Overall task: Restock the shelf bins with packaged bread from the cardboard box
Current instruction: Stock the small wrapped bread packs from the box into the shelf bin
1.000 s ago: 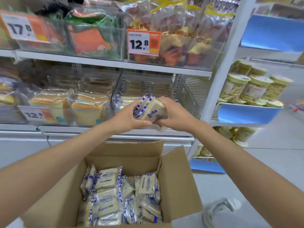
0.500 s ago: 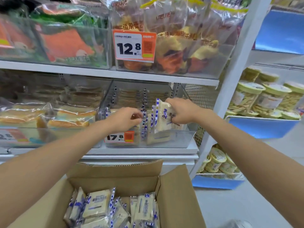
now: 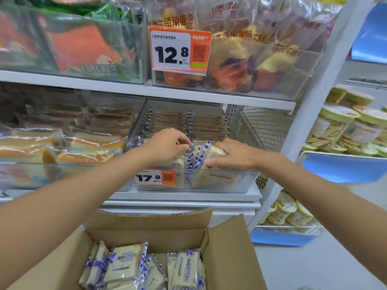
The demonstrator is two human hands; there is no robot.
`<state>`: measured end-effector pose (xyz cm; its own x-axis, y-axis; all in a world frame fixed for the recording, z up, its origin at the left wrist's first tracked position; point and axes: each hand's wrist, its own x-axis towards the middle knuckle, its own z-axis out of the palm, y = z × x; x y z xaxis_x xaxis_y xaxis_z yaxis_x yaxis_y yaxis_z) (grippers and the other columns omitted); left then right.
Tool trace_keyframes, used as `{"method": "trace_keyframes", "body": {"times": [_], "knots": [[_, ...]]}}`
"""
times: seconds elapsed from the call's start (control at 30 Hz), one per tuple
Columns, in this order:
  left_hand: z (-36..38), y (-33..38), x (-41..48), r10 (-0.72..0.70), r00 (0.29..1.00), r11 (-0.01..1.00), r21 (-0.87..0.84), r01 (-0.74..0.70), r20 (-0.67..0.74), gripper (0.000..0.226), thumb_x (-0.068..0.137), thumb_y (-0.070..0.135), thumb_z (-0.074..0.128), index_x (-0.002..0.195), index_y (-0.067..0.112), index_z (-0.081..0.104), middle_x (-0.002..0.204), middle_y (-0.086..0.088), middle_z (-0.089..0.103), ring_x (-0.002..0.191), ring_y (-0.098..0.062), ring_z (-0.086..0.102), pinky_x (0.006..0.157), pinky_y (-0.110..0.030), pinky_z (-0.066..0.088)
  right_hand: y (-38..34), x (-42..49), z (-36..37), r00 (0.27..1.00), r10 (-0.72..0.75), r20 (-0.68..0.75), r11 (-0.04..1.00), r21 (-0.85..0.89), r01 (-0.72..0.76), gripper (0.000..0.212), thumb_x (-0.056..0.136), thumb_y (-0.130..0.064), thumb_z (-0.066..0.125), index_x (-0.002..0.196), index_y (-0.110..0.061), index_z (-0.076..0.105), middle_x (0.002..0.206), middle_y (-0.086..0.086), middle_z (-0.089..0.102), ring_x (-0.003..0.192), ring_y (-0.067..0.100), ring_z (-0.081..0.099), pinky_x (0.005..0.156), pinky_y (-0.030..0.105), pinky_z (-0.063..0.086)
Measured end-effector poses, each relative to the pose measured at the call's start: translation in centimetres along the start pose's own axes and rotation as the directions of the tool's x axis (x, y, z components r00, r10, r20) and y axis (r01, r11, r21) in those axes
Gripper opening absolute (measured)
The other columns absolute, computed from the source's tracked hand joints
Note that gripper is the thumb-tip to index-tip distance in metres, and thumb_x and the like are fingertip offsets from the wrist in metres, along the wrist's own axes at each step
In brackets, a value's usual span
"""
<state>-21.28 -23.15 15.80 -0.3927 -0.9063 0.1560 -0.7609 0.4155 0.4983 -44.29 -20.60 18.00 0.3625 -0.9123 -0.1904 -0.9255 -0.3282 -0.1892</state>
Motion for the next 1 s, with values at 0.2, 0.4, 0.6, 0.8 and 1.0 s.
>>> {"method": "trace_keyframes", "body": {"times": [0.2,0.4,0.6,0.8,1.0], "knots": [[0.3,1.2,3.1,-0.031,0.984,0.986,0.165,0.002,0.173,0.017,0.086,0.039,0.063,0.084,0.031,0.078,0.078,0.022,0.068,0.075,-0.002,0.060,0.066,-0.026,0.044,0.9,-0.9,2.0,0.934,-0.066,-0.351,0.990,0.092,0.105,0.076,0.093,-0.069,0.009,0.079,-0.013,0.059,0.081,0.004,0.060,0.079,0.018,0.051,0.074,0.039,0.037],[0.0,1.8,4.2,-0.034,0.954,0.996,0.086,0.009,0.297,0.019,0.082,0.026,0.068,0.064,0.025,0.072,0.071,0.015,0.070,0.067,-0.005,0.061,0.068,-0.032,0.055,1.5,0.7,2.9,0.922,0.029,-0.387,0.991,0.135,0.026,0.081,0.090,-0.064,0.007,0.099,-0.012,0.069,0.104,0.004,0.066,0.099,0.020,0.057,0.091,0.044,0.046],[1.1,1.3,4.4,-0.016,0.988,0.988,-0.149,0.039,0.156,0.014,0.082,0.013,0.071,0.070,0.017,0.077,0.069,0.009,0.071,0.056,0.005,0.058,0.059,-0.014,0.045,1.3,0.2,2.2,0.958,0.037,-0.285,0.951,0.306,0.055,0.057,0.104,-0.046,0.025,0.106,-0.007,0.067,0.111,0.009,0.065,0.107,0.025,0.058,0.097,0.046,0.044],[0.9,0.4,3.5,-0.049,0.998,0.931,-0.360,0.058,0.033,0.012,0.090,0.026,0.067,0.094,0.020,0.077,0.095,0.001,0.075,0.074,0.003,0.061,0.072,-0.011,0.048,-1.9,1.5,4.3,0.987,0.088,-0.138,0.993,-0.071,-0.098,0.062,0.099,-0.059,0.008,0.155,-0.033,0.002,0.163,0.009,0.010,0.151,0.024,0.003,0.119,0.056,-0.006],[0.5,-2.2,-0.5,-0.011,0.992,0.969,0.246,-0.020,0.127,0.065,0.095,0.064,0.017,0.150,0.032,0.031,0.157,-0.001,0.032,0.144,-0.023,0.028,0.118,-0.048,0.021,-1.5,2.5,3.9,0.986,0.124,-0.112,0.990,-0.047,-0.130,0.073,0.091,-0.071,0.008,0.155,-0.037,0.004,0.163,0.007,0.010,0.151,0.024,0.001,0.118,0.056,-0.009]]}}
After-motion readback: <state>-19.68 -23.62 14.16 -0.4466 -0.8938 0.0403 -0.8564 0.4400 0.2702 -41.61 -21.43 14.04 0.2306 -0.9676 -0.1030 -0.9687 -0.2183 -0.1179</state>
